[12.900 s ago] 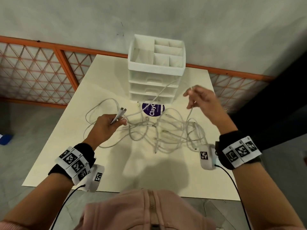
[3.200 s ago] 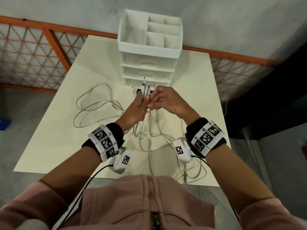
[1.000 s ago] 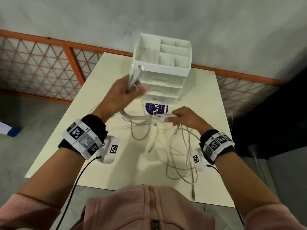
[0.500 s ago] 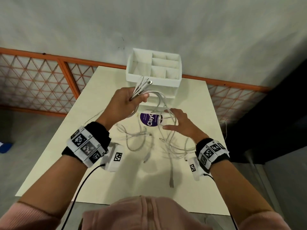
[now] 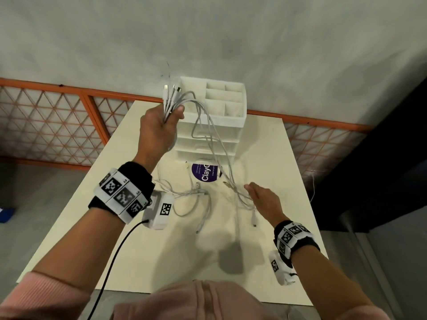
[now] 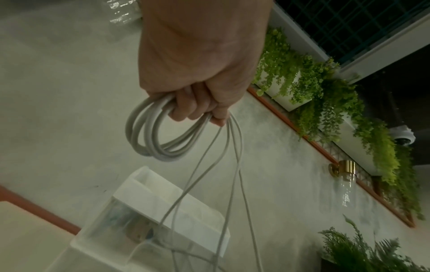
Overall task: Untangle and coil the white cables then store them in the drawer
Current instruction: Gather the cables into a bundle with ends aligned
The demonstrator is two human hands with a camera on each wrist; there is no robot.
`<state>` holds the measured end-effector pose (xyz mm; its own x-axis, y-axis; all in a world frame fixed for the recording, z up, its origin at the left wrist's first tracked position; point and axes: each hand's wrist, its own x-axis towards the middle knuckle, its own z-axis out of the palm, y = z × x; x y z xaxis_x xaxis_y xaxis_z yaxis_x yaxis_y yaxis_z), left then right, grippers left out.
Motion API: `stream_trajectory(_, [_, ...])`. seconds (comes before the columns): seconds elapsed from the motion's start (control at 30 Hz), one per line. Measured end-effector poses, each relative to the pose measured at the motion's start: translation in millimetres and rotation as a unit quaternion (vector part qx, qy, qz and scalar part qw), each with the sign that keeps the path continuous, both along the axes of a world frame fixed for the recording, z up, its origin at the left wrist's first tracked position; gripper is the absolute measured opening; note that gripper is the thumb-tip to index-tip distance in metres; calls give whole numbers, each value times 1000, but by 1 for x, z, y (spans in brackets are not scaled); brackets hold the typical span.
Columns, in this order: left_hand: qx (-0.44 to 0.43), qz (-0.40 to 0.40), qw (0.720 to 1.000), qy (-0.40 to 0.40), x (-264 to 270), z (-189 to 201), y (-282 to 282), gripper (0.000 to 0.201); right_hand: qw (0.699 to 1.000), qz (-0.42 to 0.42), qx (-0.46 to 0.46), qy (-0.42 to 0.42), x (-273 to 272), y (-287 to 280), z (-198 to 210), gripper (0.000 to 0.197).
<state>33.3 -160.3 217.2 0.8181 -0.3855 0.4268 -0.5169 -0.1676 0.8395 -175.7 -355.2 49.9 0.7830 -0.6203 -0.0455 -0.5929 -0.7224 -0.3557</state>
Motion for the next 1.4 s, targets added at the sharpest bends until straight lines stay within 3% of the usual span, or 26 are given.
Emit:
stream_trajectory(0.07, [-4,7,1000,-10,1,3,-1,33,995,-8,42,92,-9,-6,-21,42])
stream_trajectory(0.17, [-5,9,1000,-19,-3,1,-5,31,981,-3,111,161,-17,-12,-46,37])
stream_trajectory(0.33, [15,-4,999,-38,-15,-3,-9,31,981,-32,128,139,-5,-25,-36,13])
stream_trajectory(0.4, [33,-29,998,-54,-18,-3,-9,30,993,-48,107,24,9,-34,-11,23])
stream_trajectory(0.43, [45,-42,996,-60,-19,-2,-10,29,989,-61,106,-82,18,-36,8,27])
stream_trajectory(0.5, [69,-69,993,-70,-23,-1,-11,27,946,-78,141,-283,36,-26,63,23])
stream_trajectory(0.57, [89,-104,987,-81,-29,-1,-12,24,905,1,220,-364,50,-7,121,32])
stream_trajectory(0.67, [100,-139,981,-94,-38,-1,-14,19,894,186,278,-297,67,17,170,39])
stream_trajectory(0.73, [72,-128,985,-89,-40,0,-15,17,903,223,285,-230,77,24,171,26])
stream_trajectory(0.8, [34,-81,994,-63,-34,2,-12,20,909,203,310,-192,80,24,153,15])
stream_trajectory(1.0, [-22,53,998,12,-6,-12,7,29,918,130,353,-127,54,-4,96,22])
stream_trajectory(1.13, [29,108,990,89,4,-44,18,29,879,116,437,-153,51,-11,100,19])
stream_trajectory(1.2, [132,118,977,122,10,-56,25,32,882,115,427,-165,53,-10,110,25])
stream_trajectory(1.27, [206,102,967,109,9,-60,29,42,917,118,357,-129,57,-7,121,29])
stream_trajectory(1.33, [171,43,982,71,-1,-55,26,44,947,124,291,-62,63,-2,127,32])
stream_trajectory(1.4, [119,-83,988,56,-16,-47,17,44,949,140,281,-7,68,6,131,36])
